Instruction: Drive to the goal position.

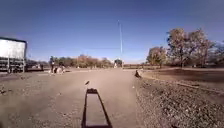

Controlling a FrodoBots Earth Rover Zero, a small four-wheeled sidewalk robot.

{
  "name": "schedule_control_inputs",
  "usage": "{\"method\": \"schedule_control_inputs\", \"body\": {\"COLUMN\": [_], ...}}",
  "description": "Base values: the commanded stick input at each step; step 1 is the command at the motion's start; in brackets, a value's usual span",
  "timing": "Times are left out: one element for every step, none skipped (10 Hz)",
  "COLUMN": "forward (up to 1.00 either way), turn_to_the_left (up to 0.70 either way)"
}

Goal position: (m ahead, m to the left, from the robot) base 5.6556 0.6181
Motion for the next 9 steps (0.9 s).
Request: {"method": "schedule_control_inputs", "body": {"forward": [0.50,0.50,0.50,0.50,0.50,0.50,0.50,0.50,0.50], "turn_to_the_left": [0.00,0.00,0.00,0.00,0.00,0.00,0.00,0.00,0.00]}}
